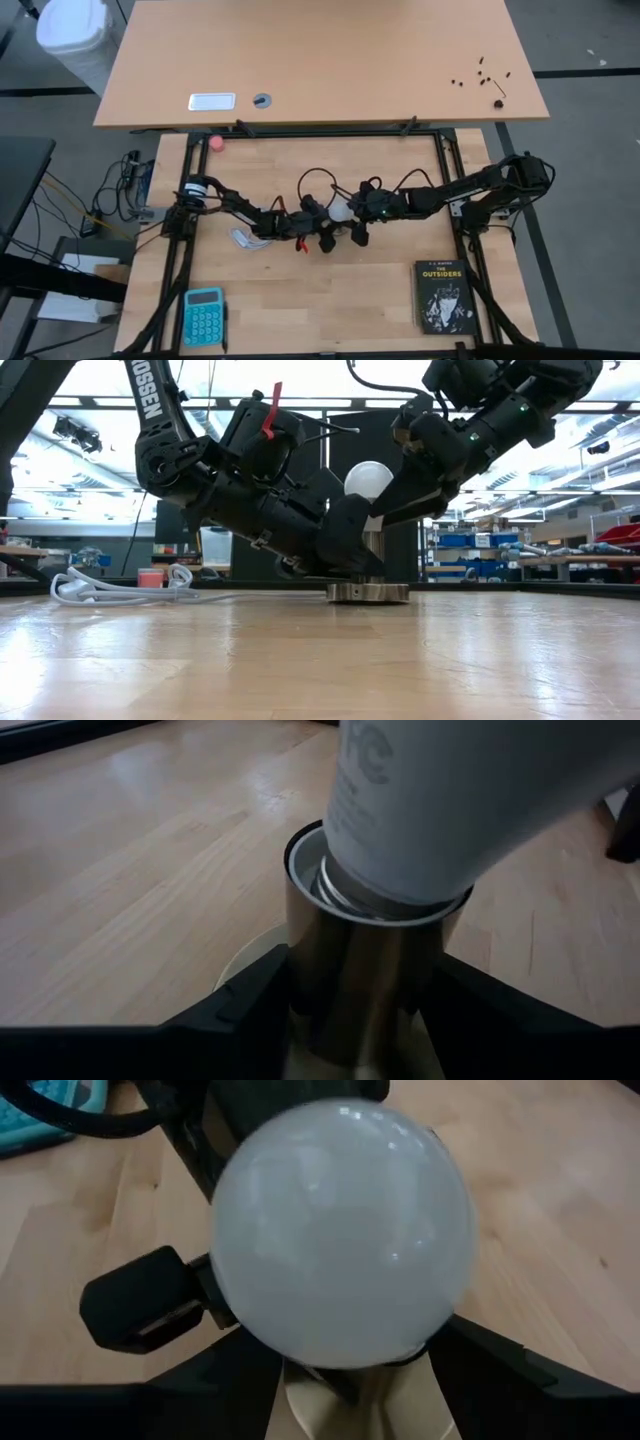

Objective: Screw lightbulb
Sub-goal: Insert the white lightbulb into the silver lamp

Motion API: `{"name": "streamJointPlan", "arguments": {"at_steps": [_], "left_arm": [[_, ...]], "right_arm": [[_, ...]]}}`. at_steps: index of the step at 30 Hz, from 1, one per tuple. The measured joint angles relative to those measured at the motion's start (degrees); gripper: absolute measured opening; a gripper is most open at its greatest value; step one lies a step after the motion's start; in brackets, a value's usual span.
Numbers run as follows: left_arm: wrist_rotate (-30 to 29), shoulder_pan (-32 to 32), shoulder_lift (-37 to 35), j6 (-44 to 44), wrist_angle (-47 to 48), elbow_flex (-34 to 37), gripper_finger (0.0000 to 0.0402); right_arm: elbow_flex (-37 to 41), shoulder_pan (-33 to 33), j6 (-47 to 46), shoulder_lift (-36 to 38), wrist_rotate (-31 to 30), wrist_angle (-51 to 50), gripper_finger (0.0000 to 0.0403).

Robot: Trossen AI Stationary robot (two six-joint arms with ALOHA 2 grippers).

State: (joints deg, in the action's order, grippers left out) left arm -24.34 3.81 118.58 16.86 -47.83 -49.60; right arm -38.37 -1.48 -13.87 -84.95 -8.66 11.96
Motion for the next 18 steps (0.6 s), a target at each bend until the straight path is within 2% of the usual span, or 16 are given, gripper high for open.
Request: {"name": "streamJointPlan", "arguments": {"at_steps": [10, 18], "left_arm": [[0.1, 0.0, 0.0, 0.0, -0.2, 0.0, 0.0207], [0.2, 0.0, 0.0, 0.0, -0.3, 0.0, 0.0207]], "right_arm": [[0.0, 0.3, 1.9, 0.0, -2.5, 0.0, 0.0249], [-0.7, 1.4, 3.9, -0.2, -1.4, 0.2, 0.0249]]}}
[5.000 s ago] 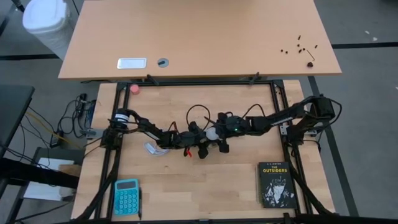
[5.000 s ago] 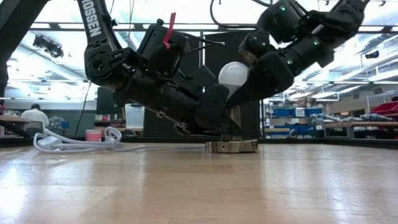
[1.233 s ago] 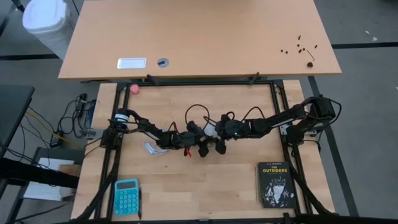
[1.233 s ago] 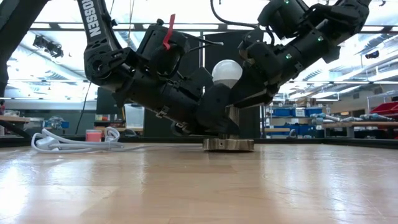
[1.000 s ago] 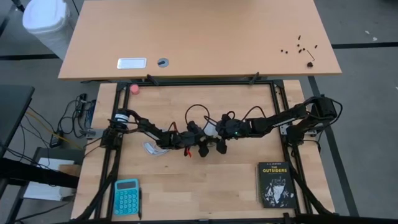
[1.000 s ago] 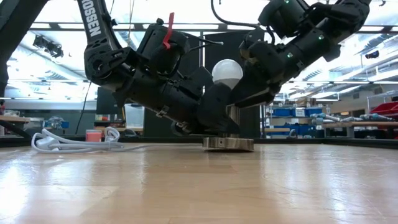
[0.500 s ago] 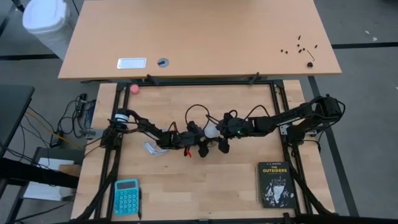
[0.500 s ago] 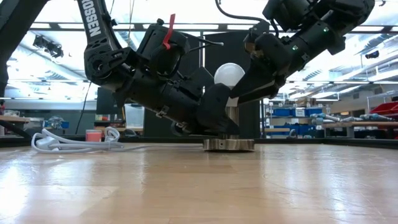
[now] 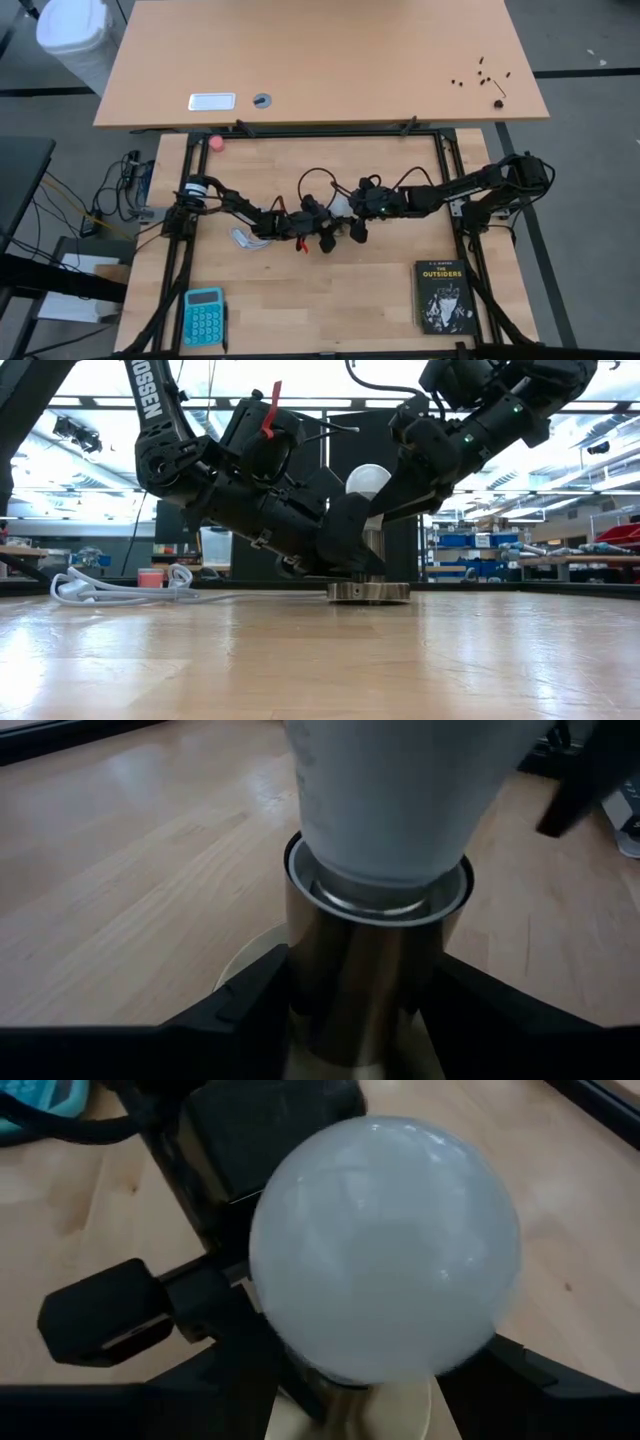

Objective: Screw lightbulb
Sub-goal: Insert the white lightbulb into the silver lamp

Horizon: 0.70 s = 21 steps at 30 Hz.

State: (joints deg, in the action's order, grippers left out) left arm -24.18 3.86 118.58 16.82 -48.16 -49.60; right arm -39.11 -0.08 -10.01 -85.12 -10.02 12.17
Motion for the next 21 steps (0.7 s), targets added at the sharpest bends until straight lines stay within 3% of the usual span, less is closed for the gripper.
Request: {"name": "streamJointPlan", "arguments": {"at_steps": [21], "left_arm": [[0.0, 0.0, 0.0, 0.0, 0.5, 0.0, 0.0207]], "right_arm": [[-0.1, -1.1, -2.5, 0.3, 0.3, -4.6, 0.0244]]}}
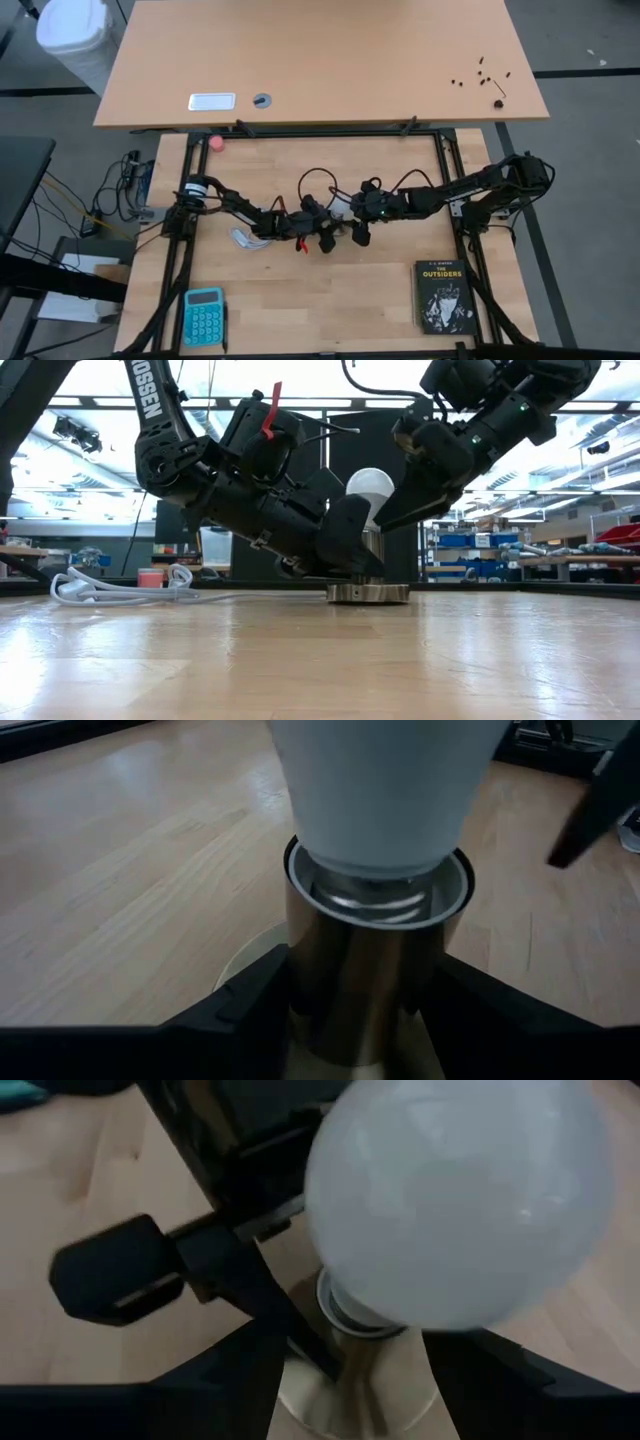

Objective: Screw lightbulb
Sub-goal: Insert the white lightbulb into the silver lamp

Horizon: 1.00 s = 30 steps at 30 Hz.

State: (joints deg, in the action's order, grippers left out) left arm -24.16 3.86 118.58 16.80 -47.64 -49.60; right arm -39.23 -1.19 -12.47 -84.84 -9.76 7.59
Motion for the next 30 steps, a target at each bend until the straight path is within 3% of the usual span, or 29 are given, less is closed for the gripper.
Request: {"name": "streamJointPlan", "arguments": {"at_steps": [30], "left_arm": [[0.0, 0.0, 0.0, 0.2, 0.7, 0.0, 0.0207]], "right_arm": [[0.2, -1.3, 0.0, 2.1, -0.7, -3.8, 0.0232]]}}
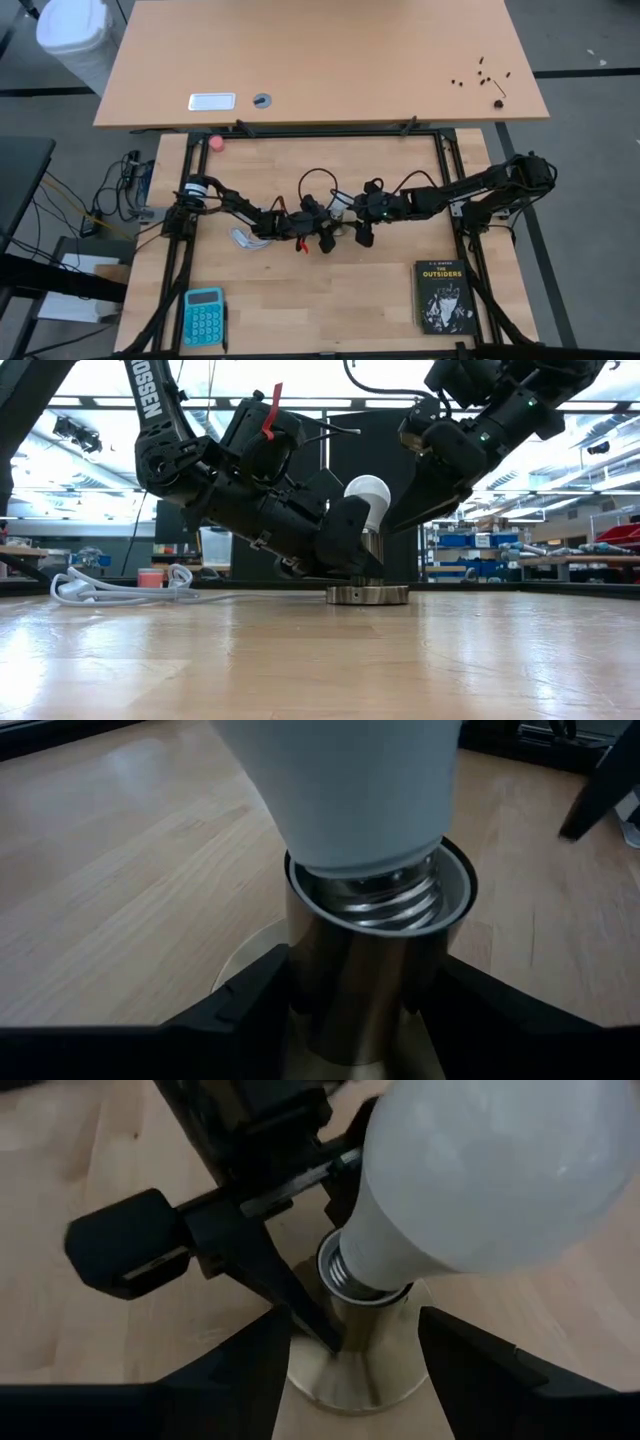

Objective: Screw lightbulb
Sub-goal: Insert the white lightbulb into the silver lamp

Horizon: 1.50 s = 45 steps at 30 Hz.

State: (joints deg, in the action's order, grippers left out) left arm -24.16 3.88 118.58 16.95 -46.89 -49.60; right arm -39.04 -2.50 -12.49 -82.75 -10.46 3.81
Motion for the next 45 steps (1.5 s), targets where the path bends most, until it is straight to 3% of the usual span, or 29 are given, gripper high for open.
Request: {"name": "streamJointPlan", "arguments": {"at_steps": [5, 10, 16, 24, 36, 45], "left_arm": [[0.0, 0.0, 0.0, 0.0, 0.0, 0.0, 0.0207], [0.0, 0.0, 0.0, 0.0, 0.0, 0.0, 0.0207], [0.3, 0.0, 0.0, 0.2, 0.0, 0.0, 0.0207], [0.4, 0.0, 0.0, 0.2, 0.0, 0.0, 0.0207], [0.4, 0.0, 0.0, 0.2, 0.0, 0.0, 0.0207], [0.4, 0.0, 0.0, 0.2, 0.0, 0.0, 0.0207]], "right_arm": [[3.2, 0.5, 0.6, 1.9, -0.2, 0.5, 0.0232], [8.9, 2.0, 1.0, 2.2, 0.1, 9.0, 0.0232], [14.1, 4.6, -0.4, 2.2, 8.7, 22.3, 0.0232], [16.4, 7.3, -1.3, 2.2, 10.5, 25.4, 0.0235], [22.4, 8.3, -2.3, 2.2, 10.6, 37.7, 0.0293], [22.6, 8.3, 0.3, 2.2, 10.1, 39.9, 0.0324]]}}
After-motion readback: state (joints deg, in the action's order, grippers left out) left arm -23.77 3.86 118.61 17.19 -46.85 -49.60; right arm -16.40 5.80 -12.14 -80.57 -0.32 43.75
